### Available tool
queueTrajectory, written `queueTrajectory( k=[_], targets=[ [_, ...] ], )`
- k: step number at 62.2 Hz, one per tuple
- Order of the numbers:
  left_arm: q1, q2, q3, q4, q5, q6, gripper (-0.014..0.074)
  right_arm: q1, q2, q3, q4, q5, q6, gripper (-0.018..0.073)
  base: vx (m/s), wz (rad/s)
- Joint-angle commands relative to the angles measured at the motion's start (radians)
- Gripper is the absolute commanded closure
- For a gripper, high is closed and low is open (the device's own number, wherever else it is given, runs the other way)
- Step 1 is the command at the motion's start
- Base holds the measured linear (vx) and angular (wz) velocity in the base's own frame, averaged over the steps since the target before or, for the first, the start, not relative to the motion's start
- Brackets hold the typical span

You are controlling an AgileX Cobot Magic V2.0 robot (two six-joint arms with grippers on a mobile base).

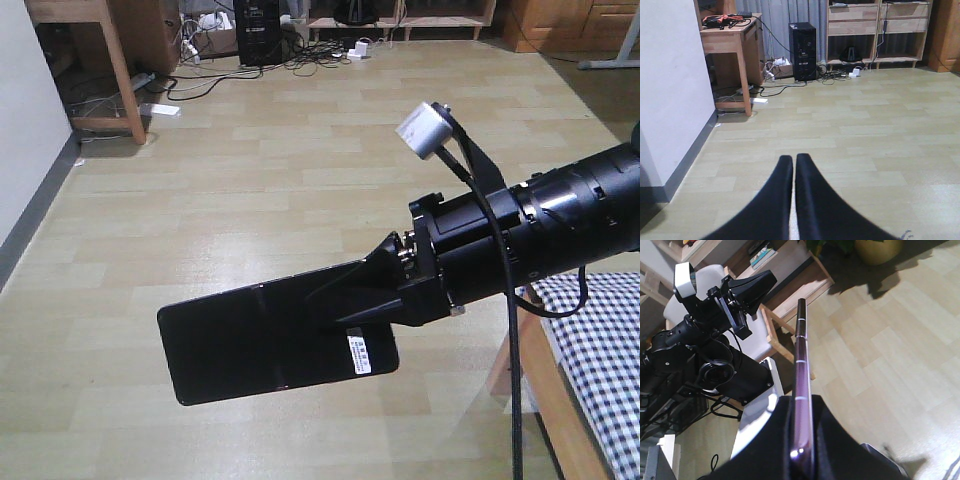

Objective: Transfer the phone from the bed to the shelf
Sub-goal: 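Hold the phone in the right gripper while the base turns away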

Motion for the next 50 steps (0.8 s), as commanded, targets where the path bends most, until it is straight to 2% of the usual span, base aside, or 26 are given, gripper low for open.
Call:
queueTrajectory(
  k=[1, 50],
  targets=[
    [0.000, -0.008, 0.007, -0.009, -0.070, 0.000, 0.0595, 0.001, -0.034, -0.032, 0.087, 0.076, -0.006, 0.0561, 0.29, 0.00],
    [0.000, -0.008, 0.007, -0.009, -0.070, 0.000, 0.0595, 0.001, -0.034, -0.032, 0.087, 0.076, -0.006, 0.0561, 0.31, -0.06]
  ],
)
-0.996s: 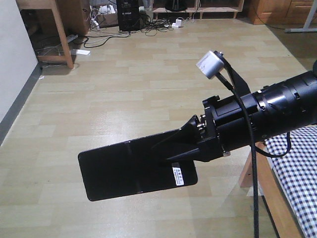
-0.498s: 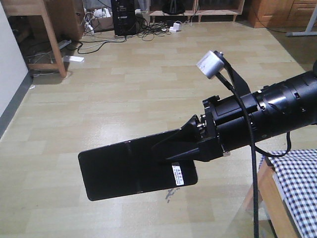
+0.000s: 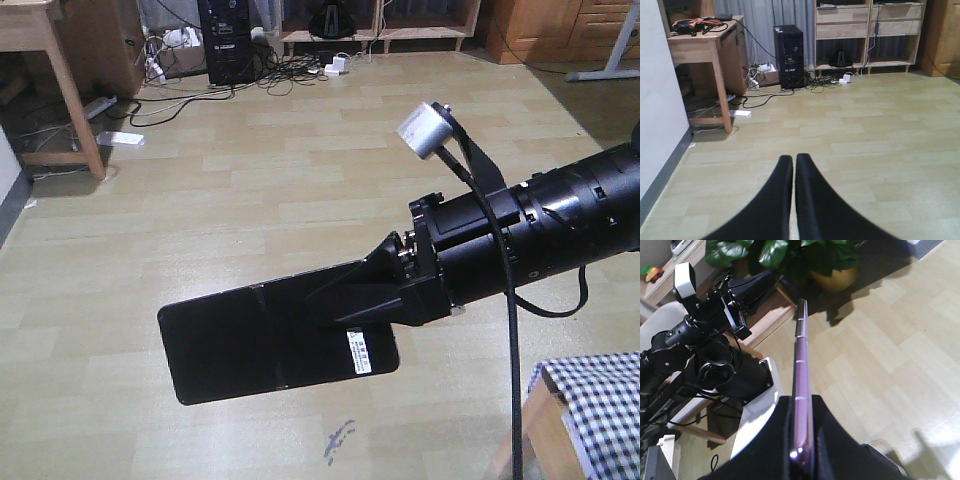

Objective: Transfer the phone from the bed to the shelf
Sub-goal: 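Hold the phone in the right gripper while the base turns away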

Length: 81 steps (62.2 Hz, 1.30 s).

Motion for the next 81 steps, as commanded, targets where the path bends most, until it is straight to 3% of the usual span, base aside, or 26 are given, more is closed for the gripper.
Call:
queueTrajectory(
  k=[1, 81],
  targets=[
    [0.000, -0.008, 0.007, -0.009, -0.070, 0.000, 0.0595, 0.001, -0.034, -0.032, 0.087, 0.076, -0.006, 0.0561, 0.34, -0.06],
    [0.000, -0.008, 0.007, -0.009, -0.070, 0.000, 0.0595, 0.001, -0.034, -0.032, 0.087, 0.076, -0.005, 0.0561, 0.36, -0.05]
  ],
)
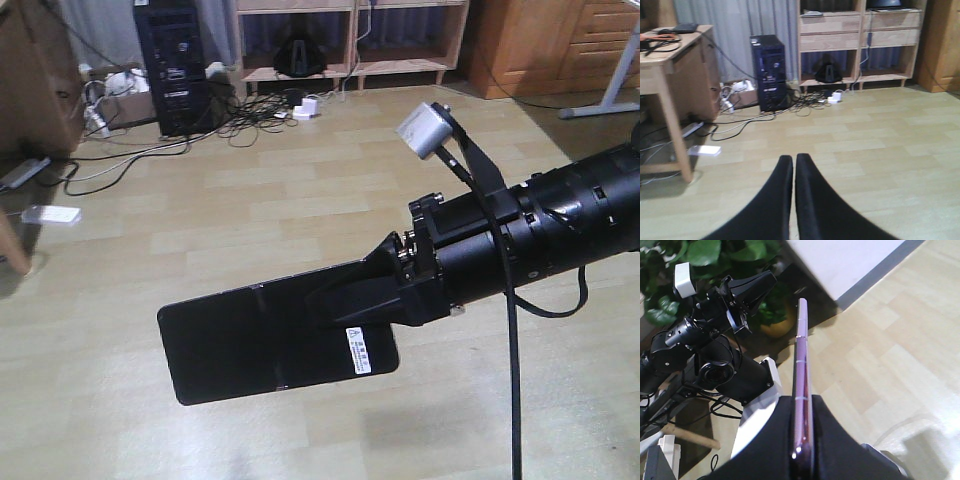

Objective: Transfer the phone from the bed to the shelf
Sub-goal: 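Hold the phone in the right gripper while the base turns away, then carry the phone in the right gripper toward the wooden shelf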

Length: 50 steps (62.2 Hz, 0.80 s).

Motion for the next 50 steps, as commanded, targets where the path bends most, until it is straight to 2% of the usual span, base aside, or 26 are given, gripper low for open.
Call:
queueTrajectory(
  k=[1, 50],
  targets=[
    [0.000, -0.008, 0.007, -0.009, -0.070, 0.000, 0.0595, 0.001, -0.034, -0.032, 0.087, 0.076, -0.005, 0.0561, 0.34, -0.25],
    [0.000, -0.008, 0.007, -0.009, -0.070, 0.000, 0.0595, 0.001, -0.034, -0.032, 0.086, 0.076, -0.006, 0.0561, 0.34, -0.21]
  ],
)
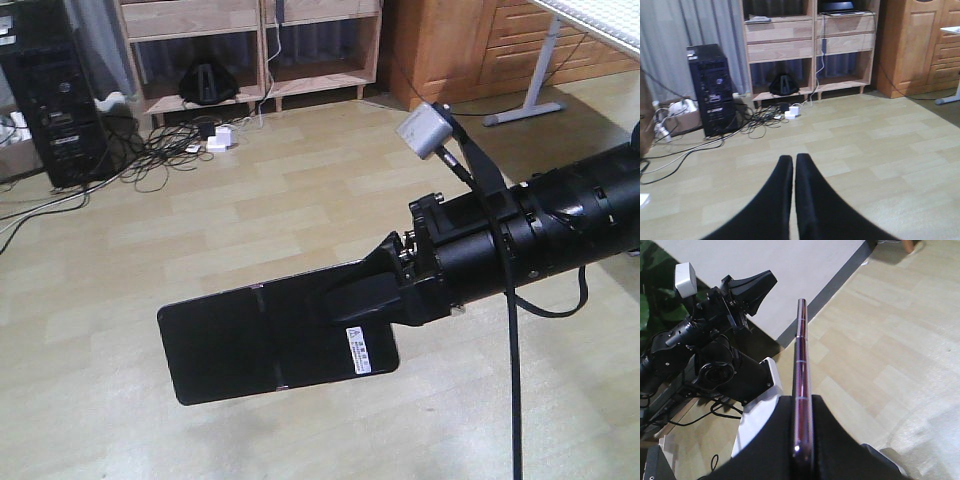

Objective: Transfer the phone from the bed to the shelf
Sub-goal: 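Carry the phone in the right gripper toward the wooden shelf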

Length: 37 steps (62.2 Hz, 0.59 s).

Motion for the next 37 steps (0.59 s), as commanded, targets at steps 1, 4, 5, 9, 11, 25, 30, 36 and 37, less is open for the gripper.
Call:
queueTrajectory(
  k=[1, 4, 5, 9, 11, 25, 30, 36, 37],
  targets=[
    [0.000, -0.008, 0.007, -0.009, -0.070, 0.000, 0.0595, 0.001, -0.034, -0.032, 0.086, 0.076, -0.006, 0.0561, 0.36, -0.17],
    [0.000, -0.008, 0.007, -0.009, -0.070, 0.000, 0.0595, 0.001, -0.034, -0.032, 0.086, 0.076, -0.006, 0.0561, 0.37, -0.18],
    [0.000, -0.008, 0.007, -0.009, -0.070, 0.000, 0.0595, 0.001, -0.034, -0.032, 0.086, 0.076, -0.006, 0.0561, 0.36, -0.17],
    [0.000, -0.008, 0.007, -0.009, -0.070, 0.000, 0.0595, 0.001, -0.034, -0.032, 0.086, 0.076, -0.006, 0.0561, 0.37, -0.18],
    [0.000, -0.008, 0.007, -0.009, -0.070, 0.000, 0.0595, 0.001, -0.034, -0.032, 0.086, 0.076, -0.006, 0.0561, 0.37, -0.18],
    [0.000, -0.008, 0.007, -0.009, -0.070, 0.000, 0.0595, 0.001, -0.034, -0.032, 0.086, 0.076, -0.006, 0.0561, 0.37, -0.19],
    [0.000, -0.008, 0.007, -0.009, -0.070, 0.000, 0.0595, 0.001, -0.034, -0.032, 0.086, 0.076, -0.006, 0.0561, 0.37, -0.21],
    [0.000, -0.008, 0.007, -0.009, -0.070, 0.000, 0.0595, 0.001, -0.034, -0.032, 0.086, 0.076, -0.004, 0.0561, 0.36, -0.24],
    [0.000, -0.008, 0.007, -0.009, -0.070, 0.000, 0.0595, 0.001, -0.034, -0.032, 0.086, 0.076, -0.004, 0.0561, 0.36, -0.26]
  ],
)
